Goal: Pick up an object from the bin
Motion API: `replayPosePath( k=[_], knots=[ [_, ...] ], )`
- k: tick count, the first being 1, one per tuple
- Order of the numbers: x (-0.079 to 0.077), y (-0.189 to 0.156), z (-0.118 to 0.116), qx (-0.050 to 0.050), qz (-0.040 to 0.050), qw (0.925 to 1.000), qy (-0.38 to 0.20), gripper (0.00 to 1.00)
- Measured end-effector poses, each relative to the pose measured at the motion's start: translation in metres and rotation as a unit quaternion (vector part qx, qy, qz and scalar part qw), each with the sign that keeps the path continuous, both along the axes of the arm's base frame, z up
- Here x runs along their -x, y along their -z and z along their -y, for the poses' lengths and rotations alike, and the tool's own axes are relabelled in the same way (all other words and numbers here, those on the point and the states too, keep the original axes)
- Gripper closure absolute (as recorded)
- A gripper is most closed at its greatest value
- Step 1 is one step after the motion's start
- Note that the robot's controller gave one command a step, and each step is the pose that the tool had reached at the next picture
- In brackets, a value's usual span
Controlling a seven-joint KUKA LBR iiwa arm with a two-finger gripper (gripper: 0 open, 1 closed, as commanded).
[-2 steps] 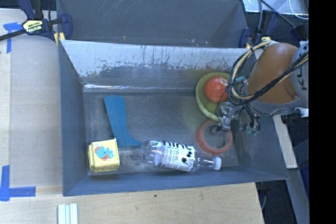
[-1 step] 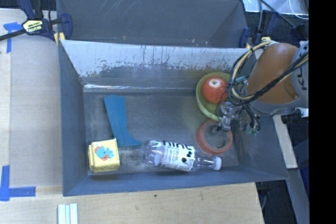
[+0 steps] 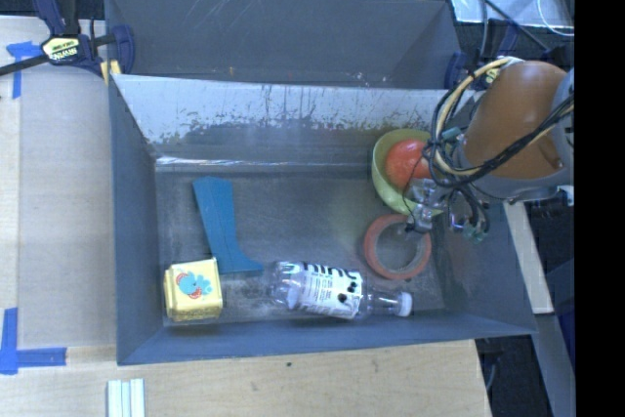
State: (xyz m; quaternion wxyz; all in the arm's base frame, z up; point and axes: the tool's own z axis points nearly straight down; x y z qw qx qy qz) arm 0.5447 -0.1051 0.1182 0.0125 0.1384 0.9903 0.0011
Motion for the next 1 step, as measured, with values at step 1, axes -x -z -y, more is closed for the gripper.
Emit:
replayPosePath(
  k=[1],
  knots=[
    [0.0081,-0.1076,0.0015,0.000,-0.0035,0.9999,-0.012,1.00]
  ],
)
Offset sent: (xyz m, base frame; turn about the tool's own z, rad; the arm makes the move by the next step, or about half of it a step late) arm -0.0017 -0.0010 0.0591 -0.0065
